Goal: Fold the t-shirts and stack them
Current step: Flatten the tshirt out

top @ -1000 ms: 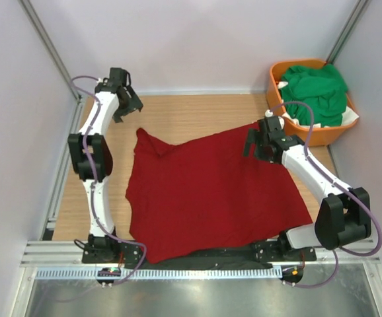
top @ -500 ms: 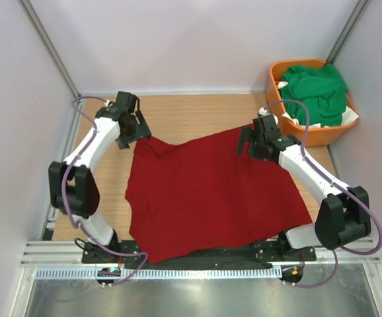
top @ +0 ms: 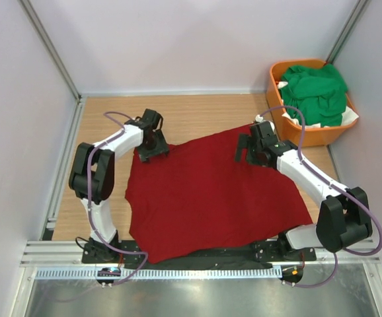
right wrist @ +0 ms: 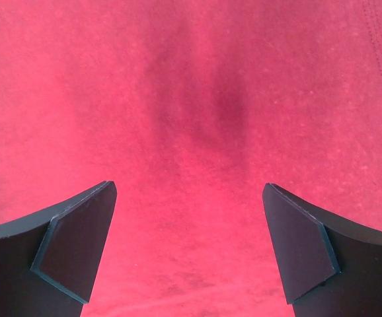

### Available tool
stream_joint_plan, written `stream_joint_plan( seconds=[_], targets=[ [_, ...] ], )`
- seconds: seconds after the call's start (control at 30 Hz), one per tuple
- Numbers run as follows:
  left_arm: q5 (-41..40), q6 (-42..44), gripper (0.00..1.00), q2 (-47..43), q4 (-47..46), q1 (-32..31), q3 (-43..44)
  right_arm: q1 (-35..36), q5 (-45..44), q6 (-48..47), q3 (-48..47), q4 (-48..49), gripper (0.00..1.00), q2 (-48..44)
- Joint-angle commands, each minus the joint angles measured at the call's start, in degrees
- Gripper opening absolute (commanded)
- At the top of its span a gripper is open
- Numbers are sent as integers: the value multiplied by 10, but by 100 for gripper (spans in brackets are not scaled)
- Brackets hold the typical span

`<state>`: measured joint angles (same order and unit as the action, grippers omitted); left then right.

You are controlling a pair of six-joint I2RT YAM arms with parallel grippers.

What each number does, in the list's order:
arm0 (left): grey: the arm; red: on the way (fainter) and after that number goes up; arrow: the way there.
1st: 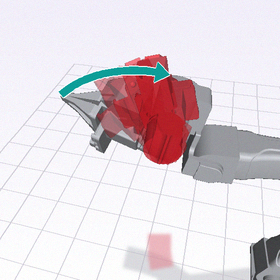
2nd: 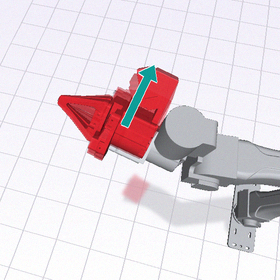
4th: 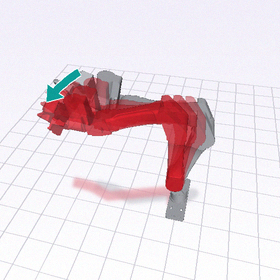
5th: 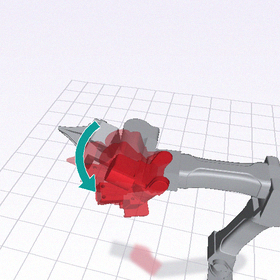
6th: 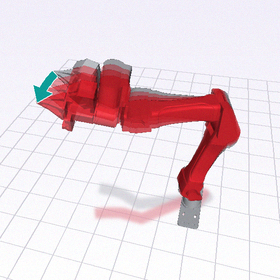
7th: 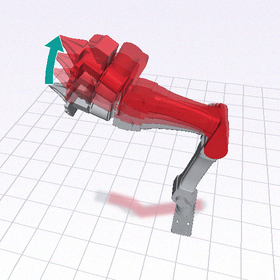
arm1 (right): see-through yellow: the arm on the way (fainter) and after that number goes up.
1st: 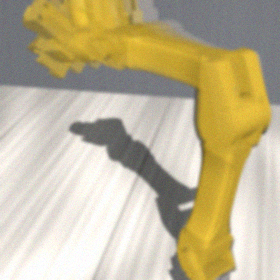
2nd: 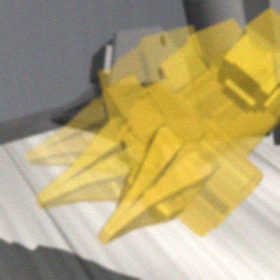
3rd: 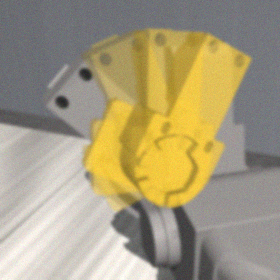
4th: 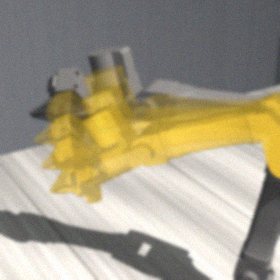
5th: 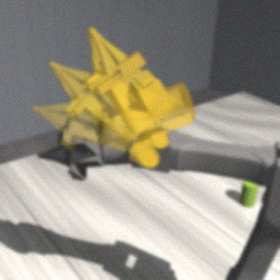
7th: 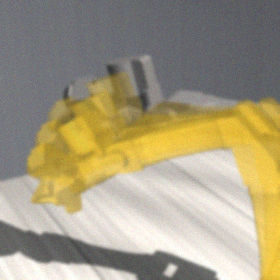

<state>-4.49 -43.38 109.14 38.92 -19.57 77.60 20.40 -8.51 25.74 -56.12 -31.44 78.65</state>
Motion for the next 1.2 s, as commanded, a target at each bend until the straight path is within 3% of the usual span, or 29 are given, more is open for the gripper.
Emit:
stream_joint_plan(
  seconds=[0.0, 0.4, 0.6, 0.7, 0.73, 0.93, 1.03, 1.07, 1.1, 1.13, 1.17],
  targets=[
    [-10, -11, 71, 1, -36, -13, 33, 2, -11, -10, 3, 11, 100, -25],
    [-33, 7, 60, 44, -43, -20, 61, 2, -7, -26, 7, 16, 100, -15],
    [-46, 32, 36, 74, -38, -20, 94, 2, -6, -37, 3, 16, 100, -5],
    [-63, 55, 13, 86, -38, -20, 119, 2, -7, -42, 3, 16, 100, 0],
    [-70, 66, 0, 91, -37, -20, 134, 2, -8, -42, 0, 16, 100, 1],
    [-133, 124, 0, 149, 20, -17, 276, 2, -6, -46, -6, 13, 100, 6],
    [-153, 163, 0, 233, 79, -11, 440, 2, -5, -47, -9, 12, 100, 13],
    [-149, 180, 5, 257, 97, -8, 528, 2, -4, -47, -10, 10, 100, 15],
    [-138, 187, 19, 283, 113, -6, 572, 2, -3, -48, -14, 9, 100, 17],
    [-134, 189, 53, 337, 131, -3, 614, 2, -2, -48, -14, 6, 100, 19],
    [-130, 189, 73, 358, 173, 2, 698, 2, 2, -49, -16, 5, 100, 19]
  ],
)
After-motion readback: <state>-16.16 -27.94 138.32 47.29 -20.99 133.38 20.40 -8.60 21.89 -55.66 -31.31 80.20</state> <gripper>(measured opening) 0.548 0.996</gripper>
